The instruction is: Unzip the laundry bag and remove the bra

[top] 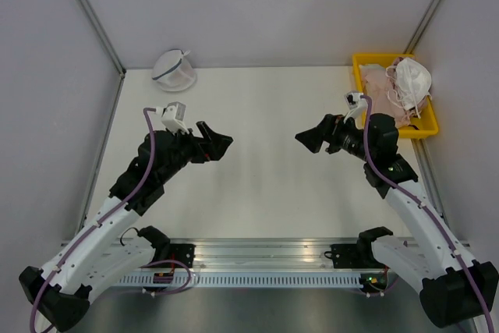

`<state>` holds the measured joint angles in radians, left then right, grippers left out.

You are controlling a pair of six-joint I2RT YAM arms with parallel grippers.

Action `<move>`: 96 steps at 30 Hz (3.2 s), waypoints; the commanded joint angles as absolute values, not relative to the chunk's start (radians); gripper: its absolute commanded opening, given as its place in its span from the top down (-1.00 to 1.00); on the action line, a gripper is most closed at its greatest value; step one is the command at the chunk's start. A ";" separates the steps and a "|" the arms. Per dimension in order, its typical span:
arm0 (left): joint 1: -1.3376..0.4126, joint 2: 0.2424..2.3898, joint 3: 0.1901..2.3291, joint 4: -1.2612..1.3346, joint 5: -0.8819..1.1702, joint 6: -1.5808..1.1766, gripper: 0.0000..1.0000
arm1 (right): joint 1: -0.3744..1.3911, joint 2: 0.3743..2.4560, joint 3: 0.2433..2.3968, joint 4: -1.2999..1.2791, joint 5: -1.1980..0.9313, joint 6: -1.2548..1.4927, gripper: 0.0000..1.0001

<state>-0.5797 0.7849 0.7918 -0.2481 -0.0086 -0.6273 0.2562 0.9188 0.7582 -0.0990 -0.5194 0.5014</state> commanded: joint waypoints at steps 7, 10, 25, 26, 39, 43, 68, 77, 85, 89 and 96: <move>-0.548 0.929 0.900 -0.246 -0.253 -0.579 -0.99 | 0.255 0.894 0.767 -0.074 -0.541 0.506 -0.96; -0.471 1.113 1.100 -0.310 -0.276 -0.557 -0.99 | 0.255 0.891 0.761 -0.072 -0.542 0.502 -0.96; -0.184 1.880 1.800 -0.453 -0.391 -0.616 -0.99 | 0.255 0.779 0.675 -0.158 -0.495 0.477 -0.96; -0.173 1.900 1.821 -0.448 -0.391 -0.638 -0.99 | 0.255 0.793 0.672 -0.164 -0.503 0.476 -0.96; -0.018 2.117 1.829 -0.305 -0.307 -1.302 -0.99 | 0.255 0.867 0.637 -0.181 -0.523 0.465 -0.96; -0.008 2.149 1.784 -0.172 -0.259 -1.416 -0.99 | 0.256 0.903 0.634 -0.175 -0.529 0.465 -0.96; 0.089 2.322 1.842 0.095 -0.108 -1.462 0.15 | 0.256 0.887 0.649 -0.250 -0.509 0.445 -0.96; 0.091 2.356 1.694 0.573 0.475 -1.492 0.83 | 0.256 0.848 0.666 -0.278 -0.422 0.451 -0.96; 0.071 2.148 1.295 0.831 0.786 -1.450 0.88 | 0.256 0.808 0.689 -0.262 -0.279 0.514 -0.96; 0.048 2.045 1.139 0.902 0.923 -1.424 0.89 | 0.256 0.848 0.683 -0.206 -0.262 0.557 -0.96; -0.061 1.890 0.996 0.867 1.176 -1.326 0.90 | 0.256 0.897 0.670 -0.106 -0.322 0.600 -0.96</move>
